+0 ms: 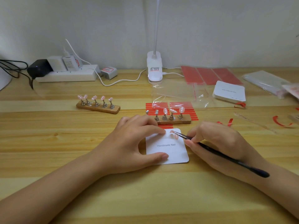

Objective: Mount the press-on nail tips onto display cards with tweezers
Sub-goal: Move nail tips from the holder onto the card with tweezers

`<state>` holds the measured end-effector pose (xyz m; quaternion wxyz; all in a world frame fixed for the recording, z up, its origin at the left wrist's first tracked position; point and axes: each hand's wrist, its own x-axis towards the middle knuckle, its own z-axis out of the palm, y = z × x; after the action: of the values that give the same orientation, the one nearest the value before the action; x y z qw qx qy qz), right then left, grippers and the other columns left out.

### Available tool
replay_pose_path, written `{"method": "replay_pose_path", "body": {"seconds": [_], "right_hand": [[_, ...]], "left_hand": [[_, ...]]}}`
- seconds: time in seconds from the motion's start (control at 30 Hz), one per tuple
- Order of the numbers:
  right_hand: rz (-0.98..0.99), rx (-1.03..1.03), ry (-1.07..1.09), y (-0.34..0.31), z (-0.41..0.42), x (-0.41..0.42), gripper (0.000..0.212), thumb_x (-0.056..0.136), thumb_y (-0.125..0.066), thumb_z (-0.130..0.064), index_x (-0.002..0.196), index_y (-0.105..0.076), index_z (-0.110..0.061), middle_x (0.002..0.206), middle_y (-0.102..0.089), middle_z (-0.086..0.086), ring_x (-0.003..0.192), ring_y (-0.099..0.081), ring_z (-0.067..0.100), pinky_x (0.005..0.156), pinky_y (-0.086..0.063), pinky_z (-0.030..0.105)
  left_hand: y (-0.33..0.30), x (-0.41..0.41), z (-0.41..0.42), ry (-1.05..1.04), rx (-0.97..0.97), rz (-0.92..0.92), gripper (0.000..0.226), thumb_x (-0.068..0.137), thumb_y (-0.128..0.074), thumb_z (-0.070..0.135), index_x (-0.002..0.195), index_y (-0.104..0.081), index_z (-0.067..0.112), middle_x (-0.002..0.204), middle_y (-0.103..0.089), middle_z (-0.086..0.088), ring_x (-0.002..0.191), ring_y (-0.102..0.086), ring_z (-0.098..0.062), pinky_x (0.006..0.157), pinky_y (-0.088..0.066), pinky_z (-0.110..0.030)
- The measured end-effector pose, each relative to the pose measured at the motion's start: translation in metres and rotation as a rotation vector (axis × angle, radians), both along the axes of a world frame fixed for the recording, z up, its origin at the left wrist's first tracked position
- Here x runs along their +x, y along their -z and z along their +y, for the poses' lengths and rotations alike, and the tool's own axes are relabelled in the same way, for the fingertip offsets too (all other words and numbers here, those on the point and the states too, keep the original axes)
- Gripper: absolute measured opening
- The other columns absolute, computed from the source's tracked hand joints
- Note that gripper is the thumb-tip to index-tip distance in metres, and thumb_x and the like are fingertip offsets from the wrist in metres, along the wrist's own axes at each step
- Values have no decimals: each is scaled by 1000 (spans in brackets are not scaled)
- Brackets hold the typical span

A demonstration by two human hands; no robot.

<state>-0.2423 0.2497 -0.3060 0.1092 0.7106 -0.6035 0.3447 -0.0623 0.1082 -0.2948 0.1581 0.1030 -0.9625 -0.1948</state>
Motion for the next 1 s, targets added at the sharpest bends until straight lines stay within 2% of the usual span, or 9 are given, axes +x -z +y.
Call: {"method": "replay_pose_path", "body": {"seconds": [0.37, 0.73, 0.9, 1.0], "right_hand": [[37, 44, -15, 1, 1, -1, 28, 88, -49, -25, 69, -59, -7, 67, -62, 6, 58, -57, 23, 54, -43, 30], [63, 53, -50, 2, 2, -4, 41, 95, -42, -31, 69, -60, -6, 67, -61, 6, 59, -55, 24, 55, -42, 31], [81, -46, -104, 0, 4, -2, 26, 86, -56, -15, 63, -59, -4, 64, -61, 5, 54, -53, 22, 49, -43, 33], [8, -100, -92, 0, 7, -2, 26, 82, -59, -13, 58, -57, -3, 62, -61, 2, 53, -53, 16, 49, -44, 28]], "left_hand": [[0, 0, 0, 3, 7, -7, 56, 71, -49, 66, 114, -61, 31, 104, -44, 28, 105, -40, 7, 97, -18, -18], [0, 0, -1, -4, 16, -25, 58, 71, -47, 67, 115, -60, 32, 106, -43, 28, 106, -39, 8, 97, -16, -16], [0, 0, 0, -4, 20, -23, 57, 71, -48, 66, 115, -61, 32, 106, -45, 26, 106, -41, 6, 98, -17, -18], [0, 1, 0, -4, 25, -25, 57, 71, -48, 66, 115, -60, 32, 106, -45, 25, 106, -40, 5, 98, -17, -18]]}}
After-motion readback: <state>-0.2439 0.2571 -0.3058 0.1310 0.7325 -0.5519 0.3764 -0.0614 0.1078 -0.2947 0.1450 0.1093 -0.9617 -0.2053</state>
